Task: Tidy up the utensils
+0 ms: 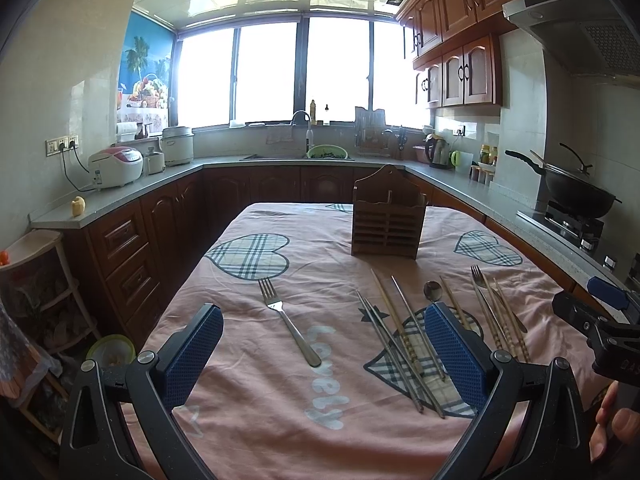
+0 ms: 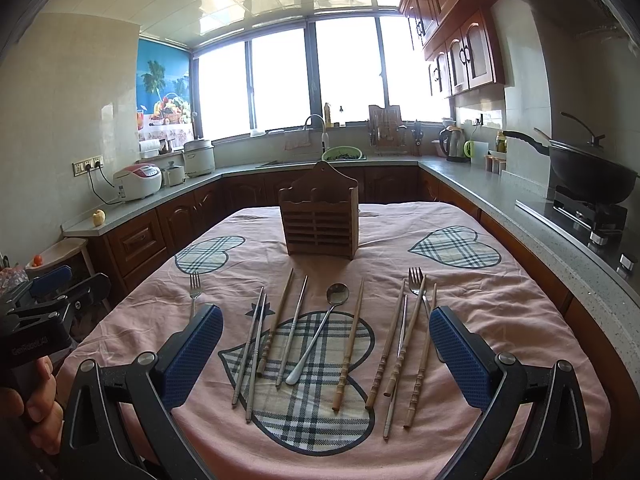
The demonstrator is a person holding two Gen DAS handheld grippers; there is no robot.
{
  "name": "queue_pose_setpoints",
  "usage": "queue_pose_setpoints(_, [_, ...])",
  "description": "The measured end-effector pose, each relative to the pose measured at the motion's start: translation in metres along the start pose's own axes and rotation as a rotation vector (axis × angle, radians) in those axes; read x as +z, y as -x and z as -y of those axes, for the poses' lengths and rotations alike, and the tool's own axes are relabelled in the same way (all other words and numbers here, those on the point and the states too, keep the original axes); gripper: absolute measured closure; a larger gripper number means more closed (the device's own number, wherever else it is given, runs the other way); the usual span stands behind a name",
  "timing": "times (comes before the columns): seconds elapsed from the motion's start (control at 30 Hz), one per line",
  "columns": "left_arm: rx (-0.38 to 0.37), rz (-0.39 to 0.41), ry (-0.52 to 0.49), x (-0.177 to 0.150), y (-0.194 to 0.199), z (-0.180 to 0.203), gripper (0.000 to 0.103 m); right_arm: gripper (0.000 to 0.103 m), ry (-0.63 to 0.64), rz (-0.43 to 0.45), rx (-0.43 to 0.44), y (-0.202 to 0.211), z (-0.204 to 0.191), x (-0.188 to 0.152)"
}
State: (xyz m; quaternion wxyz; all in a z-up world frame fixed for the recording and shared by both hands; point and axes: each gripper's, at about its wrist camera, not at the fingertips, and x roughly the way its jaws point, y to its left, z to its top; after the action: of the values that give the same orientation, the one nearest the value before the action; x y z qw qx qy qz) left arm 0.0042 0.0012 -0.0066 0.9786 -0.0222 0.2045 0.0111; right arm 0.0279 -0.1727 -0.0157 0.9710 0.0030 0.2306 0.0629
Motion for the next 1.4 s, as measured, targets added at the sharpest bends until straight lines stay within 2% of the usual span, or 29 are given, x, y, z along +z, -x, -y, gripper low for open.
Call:
queue_pose_setpoints(0.4, [-0.029,-0.115,0.06,0.012,-0.042,-0.014,0.001,0.0,-0.012,-0.028,0.02,-0.017,0.008,0.007])
queue_pose_setpoints(0.83, [-0.059,-0.238,0.059,0.041,-0.106,-0.011,0.004,0.002,-0.049,-0.116,0.052,-0.063,0.027,0.014])
queue_pose_setpoints(0.97, [-0.078,-0.259,0.045,0.05,-0.126,-0.008,0.009,0.011,-0.071,-0.142,0.06,-0.084,0.033,0.019])
queue_pose_setpoints(1.13, [-0.086,-0.295,0.041,0.057,-0.151,-0.004,0.009,0.018,-0.095,-0.192,0.069,-0.111,0.04,0.02])
queue_pose_setpoints(1.2, [-0.086,-0.312,0.042,0.059,-0.162,-0.002,0.01,0.025,-0.102,-0.217,0.073,-0.123,0.043,0.02])
queue_pose_setpoints(1.3, [-0.099,-0.349,0.046,0.064,-0.18,0.001,0.021,0.033,-0.118,-0.252,0.07,-0.14,0.05,0.021])
queue_pose_setpoints(1.4, [-0.105,-0.378,0.046,0.069,-0.199,0.005,0.024,0.039,-0.14,-0.281,0.07,-0.157,0.057,0.023])
